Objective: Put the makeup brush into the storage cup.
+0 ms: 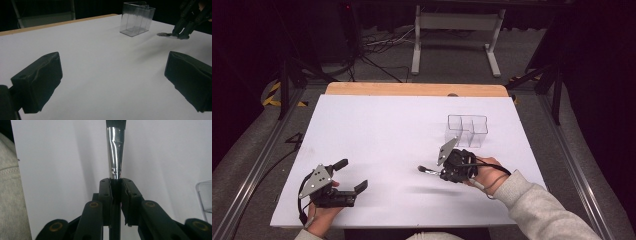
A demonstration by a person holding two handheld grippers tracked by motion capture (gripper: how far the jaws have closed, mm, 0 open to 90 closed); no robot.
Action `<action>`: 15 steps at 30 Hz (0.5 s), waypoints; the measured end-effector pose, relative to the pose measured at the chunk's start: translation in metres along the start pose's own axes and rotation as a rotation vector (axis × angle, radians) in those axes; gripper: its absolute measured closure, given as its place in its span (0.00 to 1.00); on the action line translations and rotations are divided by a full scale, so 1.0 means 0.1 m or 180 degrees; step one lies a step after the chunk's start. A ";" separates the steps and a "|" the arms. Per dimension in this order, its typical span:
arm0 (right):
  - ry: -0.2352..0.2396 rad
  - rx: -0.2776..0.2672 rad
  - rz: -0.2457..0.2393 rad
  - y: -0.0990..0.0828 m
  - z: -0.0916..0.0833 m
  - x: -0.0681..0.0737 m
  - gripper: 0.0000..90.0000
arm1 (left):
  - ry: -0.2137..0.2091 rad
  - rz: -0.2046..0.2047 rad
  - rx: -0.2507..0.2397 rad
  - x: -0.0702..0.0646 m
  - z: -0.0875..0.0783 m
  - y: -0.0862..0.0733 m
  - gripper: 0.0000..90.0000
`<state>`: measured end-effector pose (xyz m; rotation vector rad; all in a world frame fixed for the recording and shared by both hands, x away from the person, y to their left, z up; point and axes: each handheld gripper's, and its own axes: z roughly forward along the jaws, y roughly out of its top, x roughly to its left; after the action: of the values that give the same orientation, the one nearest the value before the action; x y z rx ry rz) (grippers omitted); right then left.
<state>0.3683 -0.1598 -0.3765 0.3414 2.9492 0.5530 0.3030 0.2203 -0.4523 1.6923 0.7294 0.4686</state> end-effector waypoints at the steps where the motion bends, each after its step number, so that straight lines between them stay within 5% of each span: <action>1: 0.0000 0.0000 0.0000 0.00 0.00 0.00 0.88 | 0.0000 0.0000 0.0000 0.00 0.00 0.00 0.02; 15: -0.0151 -0.0738 0.0146 -0.13 -0.23 -0.08 0.88 | -0.0010 -0.0004 0.0005 0.00 0.00 0.00 0.02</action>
<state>0.3692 -0.1816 -0.3593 0.3909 2.7990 0.8698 0.3029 0.2199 -0.4526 1.6935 0.7286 0.4644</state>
